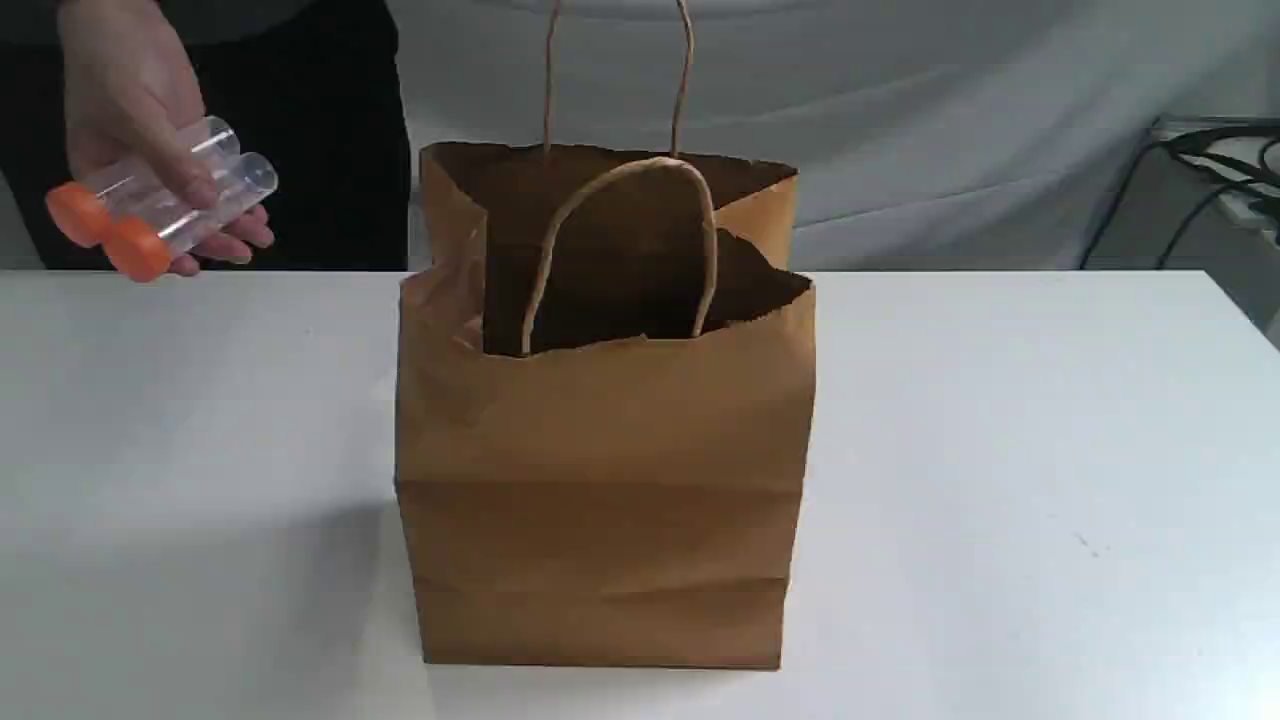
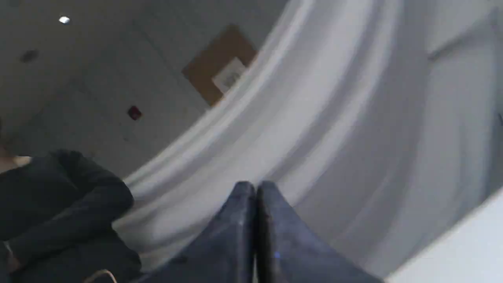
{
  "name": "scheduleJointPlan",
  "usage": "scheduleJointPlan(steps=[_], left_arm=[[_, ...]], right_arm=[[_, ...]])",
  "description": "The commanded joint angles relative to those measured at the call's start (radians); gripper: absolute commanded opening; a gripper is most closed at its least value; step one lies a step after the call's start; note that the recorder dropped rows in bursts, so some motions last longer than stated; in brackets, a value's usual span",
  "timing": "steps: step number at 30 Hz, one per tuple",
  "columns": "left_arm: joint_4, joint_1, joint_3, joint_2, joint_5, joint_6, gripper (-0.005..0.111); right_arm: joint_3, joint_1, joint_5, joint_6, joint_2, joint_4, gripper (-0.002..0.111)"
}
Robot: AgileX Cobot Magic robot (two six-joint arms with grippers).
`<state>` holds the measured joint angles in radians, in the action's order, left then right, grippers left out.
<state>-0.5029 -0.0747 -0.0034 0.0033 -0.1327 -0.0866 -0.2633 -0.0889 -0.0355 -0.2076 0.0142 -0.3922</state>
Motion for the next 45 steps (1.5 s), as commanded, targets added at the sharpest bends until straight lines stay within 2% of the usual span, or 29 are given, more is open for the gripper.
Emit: scheduleJointPlan(steps=[1, 5, 10, 13, 18, 23, 28, 36, 40, 45], left_arm=[[-0.004, -0.002, 0.003, -0.003, -0.005, 0.003, 0.0], [-0.004, -0.002, 0.003, -0.003, -0.005, 0.003, 0.0], [-0.004, -0.002, 0.003, -0.003, -0.005, 0.003, 0.0], [-0.004, -0.002, 0.003, -0.003, -0.005, 0.003, 0.0], [-0.004, -0.002, 0.003, -0.003, -0.005, 0.003, 0.0], [-0.004, -0.002, 0.003, -0.003, -0.005, 0.003, 0.0], [-0.004, -0.002, 0.003, -0.003, -0.005, 0.003, 0.0], [-0.004, -0.002, 0.003, -0.003, -0.005, 0.001, 0.0], [-0.004, -0.002, 0.003, -0.003, -0.005, 0.001, 0.0], [-0.004, -0.002, 0.003, -0.003, -0.005, 0.001, 0.0]], right_arm=[[-0.145, -0.001, 0.057, 0.0, 0.074, 0.255, 0.0], [-0.284, 0.01, 0.089, 0.002, 0.194, 0.392, 0.0], [-0.43, 0.106, 0.165, 0.13, 0.361, 0.408, 0.0], [-0.535, 0.221, 0.309, 0.296, 0.487, 0.392, 0.0], [-0.705, 0.419, 0.573, 0.699, 0.699, 0.207, 0.0], [-0.833, 0.537, 0.729, 0.816, 0.889, 0.139, 0.0], [-0.906, 0.579, 0.843, 0.816, 1.043, 0.126, 0.0], [-0.945, 0.579, 0.929, 0.944, 1.176, -0.102, 0.001], [-0.945, 0.579, 0.956, 0.993, 1.2, -0.154, 0.019], [-0.945, 0.579, 0.899, 0.993, 1.204, -0.159, 0.056]])
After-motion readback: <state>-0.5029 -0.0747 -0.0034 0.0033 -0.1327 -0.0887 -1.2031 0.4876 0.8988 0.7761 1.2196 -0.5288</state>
